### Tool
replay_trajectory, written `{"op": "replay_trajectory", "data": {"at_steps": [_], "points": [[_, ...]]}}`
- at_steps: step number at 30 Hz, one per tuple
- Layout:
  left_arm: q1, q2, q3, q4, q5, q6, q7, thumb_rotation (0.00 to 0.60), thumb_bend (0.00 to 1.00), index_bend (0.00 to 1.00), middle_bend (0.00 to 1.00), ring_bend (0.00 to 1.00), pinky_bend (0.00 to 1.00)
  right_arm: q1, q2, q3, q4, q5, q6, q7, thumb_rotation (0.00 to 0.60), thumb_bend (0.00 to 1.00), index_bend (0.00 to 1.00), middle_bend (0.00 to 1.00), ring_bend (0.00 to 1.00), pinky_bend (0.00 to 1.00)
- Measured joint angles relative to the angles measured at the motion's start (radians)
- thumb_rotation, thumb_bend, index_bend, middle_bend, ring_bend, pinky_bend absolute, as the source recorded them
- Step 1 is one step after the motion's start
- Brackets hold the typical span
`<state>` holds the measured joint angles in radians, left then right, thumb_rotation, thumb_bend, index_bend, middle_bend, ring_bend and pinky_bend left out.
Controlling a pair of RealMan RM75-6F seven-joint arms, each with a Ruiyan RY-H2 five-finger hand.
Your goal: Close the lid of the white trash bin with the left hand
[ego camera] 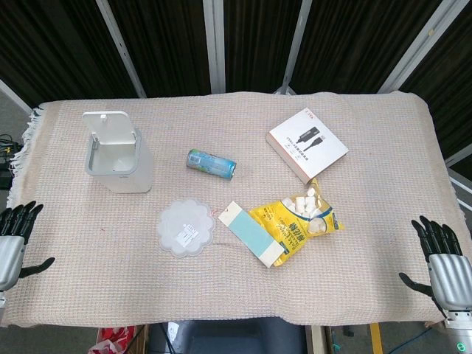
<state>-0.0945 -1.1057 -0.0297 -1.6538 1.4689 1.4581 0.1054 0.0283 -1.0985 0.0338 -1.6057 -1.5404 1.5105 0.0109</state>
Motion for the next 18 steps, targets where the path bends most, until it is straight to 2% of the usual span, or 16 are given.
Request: {"op": "replay_trajectory", "data": {"at_steps": [18], "points": [[0.002,0.007,0.0,-0.009,-0.004,-0.003,-0.009,0.6,0.11,0.0,0.0,0.0,0.01,-0.003,-0.001,-0.001,-0.002,0.0,0.003,-0.002,0.6,0.15,0.0,0.0,0.0,0.0]]}}
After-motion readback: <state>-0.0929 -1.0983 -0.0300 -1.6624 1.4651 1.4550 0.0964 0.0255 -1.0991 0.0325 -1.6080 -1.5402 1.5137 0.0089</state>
